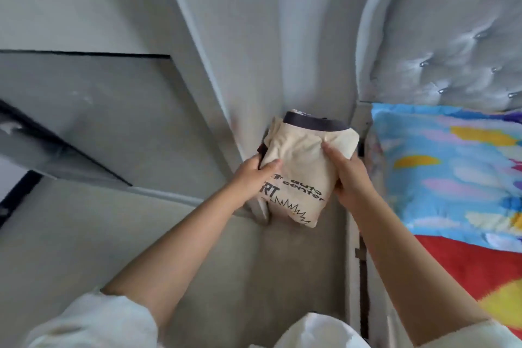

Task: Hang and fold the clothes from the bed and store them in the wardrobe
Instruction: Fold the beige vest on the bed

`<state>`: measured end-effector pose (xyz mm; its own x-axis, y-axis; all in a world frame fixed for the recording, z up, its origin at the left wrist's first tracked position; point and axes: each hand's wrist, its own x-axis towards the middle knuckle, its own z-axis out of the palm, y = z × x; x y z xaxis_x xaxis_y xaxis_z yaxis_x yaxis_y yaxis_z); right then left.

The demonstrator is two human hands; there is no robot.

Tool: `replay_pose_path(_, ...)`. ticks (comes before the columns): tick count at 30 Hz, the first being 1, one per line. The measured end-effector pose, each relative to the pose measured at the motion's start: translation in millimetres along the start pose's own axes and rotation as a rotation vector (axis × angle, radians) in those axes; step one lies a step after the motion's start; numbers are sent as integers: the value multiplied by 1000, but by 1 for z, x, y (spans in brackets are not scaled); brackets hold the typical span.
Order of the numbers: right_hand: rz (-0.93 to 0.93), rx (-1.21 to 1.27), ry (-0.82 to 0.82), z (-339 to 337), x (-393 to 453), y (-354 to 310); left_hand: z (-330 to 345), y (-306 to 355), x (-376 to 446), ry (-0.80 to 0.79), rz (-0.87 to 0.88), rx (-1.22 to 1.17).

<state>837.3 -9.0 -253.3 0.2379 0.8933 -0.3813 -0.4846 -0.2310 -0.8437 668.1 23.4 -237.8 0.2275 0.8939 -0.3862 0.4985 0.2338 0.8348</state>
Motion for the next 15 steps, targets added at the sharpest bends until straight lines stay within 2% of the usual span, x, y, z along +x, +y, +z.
replay_pose_path(6,38,-57,-289,192,-65,57,-185,-63,-102,224,8,22)
replay_pose_path(9,37,-117,-403,276,-103,82,-260,-95,-153,329,-44,16)
replay_pose_path(12,0,-192,-487,352,-136,99,-322,-120,-196,455,-67,-7)
replay_pose_path(15,-81,-222,-534,417,-159,116,-369,-140,-233,551,-18,-13)
